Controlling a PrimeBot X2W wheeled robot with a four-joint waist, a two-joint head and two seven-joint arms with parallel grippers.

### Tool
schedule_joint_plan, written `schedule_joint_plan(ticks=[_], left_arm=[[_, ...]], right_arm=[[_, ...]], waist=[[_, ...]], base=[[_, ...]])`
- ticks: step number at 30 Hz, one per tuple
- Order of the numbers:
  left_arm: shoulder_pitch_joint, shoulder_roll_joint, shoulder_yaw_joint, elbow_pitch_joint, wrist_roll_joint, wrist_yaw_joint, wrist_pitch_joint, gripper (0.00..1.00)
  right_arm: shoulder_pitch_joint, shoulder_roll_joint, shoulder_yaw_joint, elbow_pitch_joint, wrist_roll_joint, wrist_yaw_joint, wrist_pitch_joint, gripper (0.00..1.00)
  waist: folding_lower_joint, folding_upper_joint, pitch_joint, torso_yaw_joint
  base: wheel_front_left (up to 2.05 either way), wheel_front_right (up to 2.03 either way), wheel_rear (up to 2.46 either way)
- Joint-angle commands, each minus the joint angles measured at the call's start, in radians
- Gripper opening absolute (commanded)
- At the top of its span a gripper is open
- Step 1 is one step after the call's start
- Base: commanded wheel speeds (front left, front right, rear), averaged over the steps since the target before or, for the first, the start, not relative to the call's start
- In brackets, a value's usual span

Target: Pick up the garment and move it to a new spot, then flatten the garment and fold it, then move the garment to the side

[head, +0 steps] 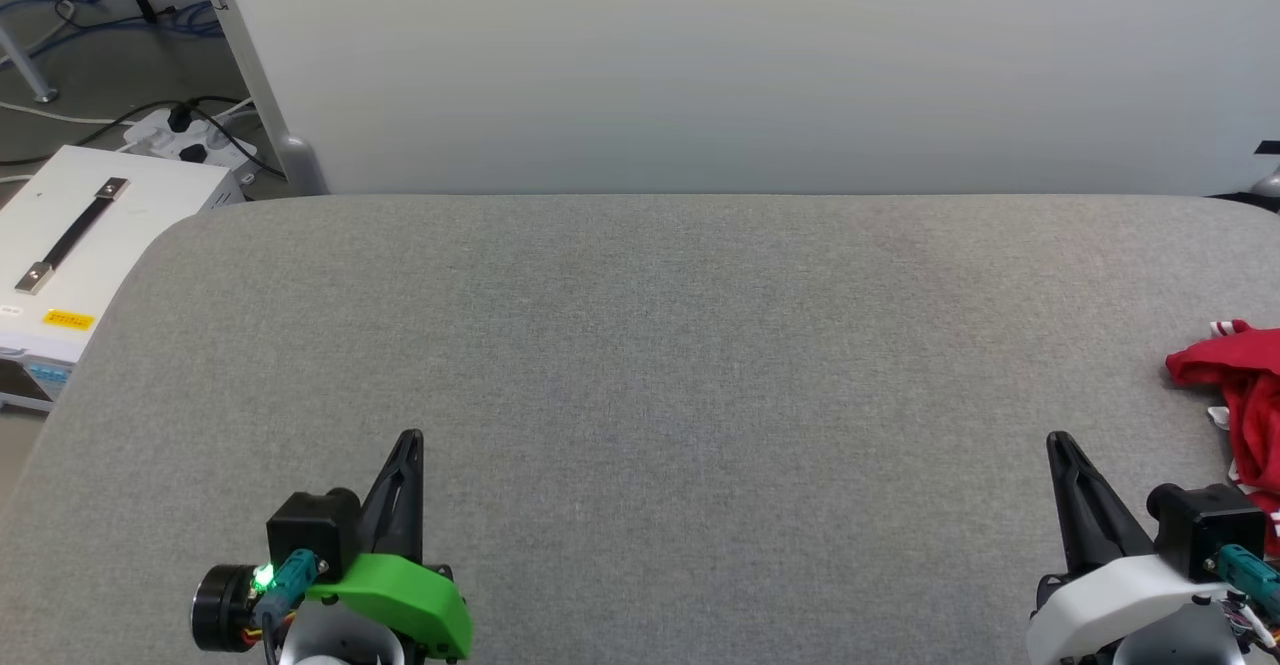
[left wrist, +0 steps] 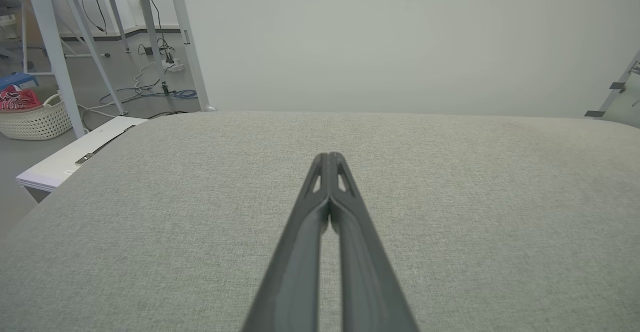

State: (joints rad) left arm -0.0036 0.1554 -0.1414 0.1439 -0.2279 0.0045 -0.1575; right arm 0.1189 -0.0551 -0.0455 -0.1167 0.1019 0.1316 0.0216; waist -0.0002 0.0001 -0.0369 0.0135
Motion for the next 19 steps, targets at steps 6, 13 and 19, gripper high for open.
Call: schedule_joint_plan(ticks=[6,13,19], left_arm=[[0.001,-0.015,0.018,-0.018,0.026,-0.002,0.015,0.00],[0.002,-0.024,0.030,-0.031,0.046,-0.002,0.028,0.00],[0.002,-0.032,0.041,-0.041,0.063,-0.002,0.040,0.00]], right_arm=[[-0.028,0.002,0.007,0.015,-0.013,0.000,-0.009,0.00],[-0.037,0.002,0.010,0.024,-0.022,0.000,-0.010,0.00],[-0.045,0.002,0.014,0.033,-0.029,-0.001,-0.011,0.00]], waist=[[0.0002,-0.0001,0.010,0.000],[0.0002,-0.0001,0.013,-0.001],[0.0002,-0.0001,0.015,-0.002]], base=[[0.00,0.00,0.00],[0.00,0.00,0.00],[0.00,0.00,0.00]])
